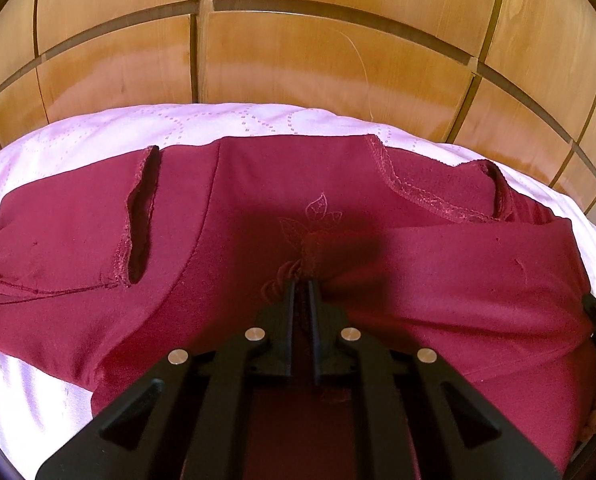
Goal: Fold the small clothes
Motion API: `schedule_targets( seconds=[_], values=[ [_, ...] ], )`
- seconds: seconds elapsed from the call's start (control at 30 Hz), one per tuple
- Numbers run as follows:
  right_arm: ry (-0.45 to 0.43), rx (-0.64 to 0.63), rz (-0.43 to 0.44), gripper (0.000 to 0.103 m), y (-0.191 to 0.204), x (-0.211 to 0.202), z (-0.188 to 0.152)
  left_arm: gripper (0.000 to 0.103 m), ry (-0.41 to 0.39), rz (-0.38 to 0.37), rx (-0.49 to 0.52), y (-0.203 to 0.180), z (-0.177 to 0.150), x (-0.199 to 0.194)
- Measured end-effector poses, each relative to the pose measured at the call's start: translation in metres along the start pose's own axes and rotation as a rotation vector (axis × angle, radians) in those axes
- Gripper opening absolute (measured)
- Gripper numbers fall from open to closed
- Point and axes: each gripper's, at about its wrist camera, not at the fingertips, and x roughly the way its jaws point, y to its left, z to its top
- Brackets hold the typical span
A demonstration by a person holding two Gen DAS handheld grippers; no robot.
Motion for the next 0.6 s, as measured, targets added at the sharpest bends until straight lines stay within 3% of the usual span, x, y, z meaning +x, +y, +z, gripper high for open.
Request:
schedule_targets(
  seconds=[0.1, 0.13, 0.17, 0.2, 0.27, 0.33, 0.43, 0.6],
  values=[
    [0.015, -0.013, -0.045, 0.018, 0.005, -0.012, -0.002, 0.009, 0.002, -0.009, -0.007, 0.002, 0.0, -0.002],
    [0.014, -0.027, -0.068, 0.024, 0.008, -0.018, -0.004, 0.011, 0.001, -0.015, -0.013, 0.004, 0.0, -0.003],
    [0.001, -0.045, -0.112, 0.04, 0.012, -0.03, -0.009, 0.023, 0.0, -0.022, -0.022, 0.005, 0.001, -0.005],
    [-0.022, -0.053, -0.156, 0.047, 0.014, -0.042, -0.014, 0.052, -0.001, -0.028, -0.028, 0.007, 0.001, -0.006],
    [-0.07, -0.058, -0.175, 0.05, 0.015, -0.063, -0.022, 0.101, -0.036, -0.005, -0.05, 0.012, 0.001, -0.019],
    [-0.108, -0.092, -0.186, 0.05, 0.02, -0.078, -0.027, 0.1, -0.104, 0.021, -0.08, 0.02, -0.004, -0.038],
    [-0.151, -0.197, -0.18, 0.05, 0.039, -0.086, -0.03, 0.1, -0.075, 0.03, -0.101, 0.031, -0.013, -0.048],
    [-0.094, -0.297, -0.128, 0.05, 0.071, -0.06, -0.031, 0.1, -0.045, 0.069, -0.147, 0.056, -0.035, -0.069]
  ],
)
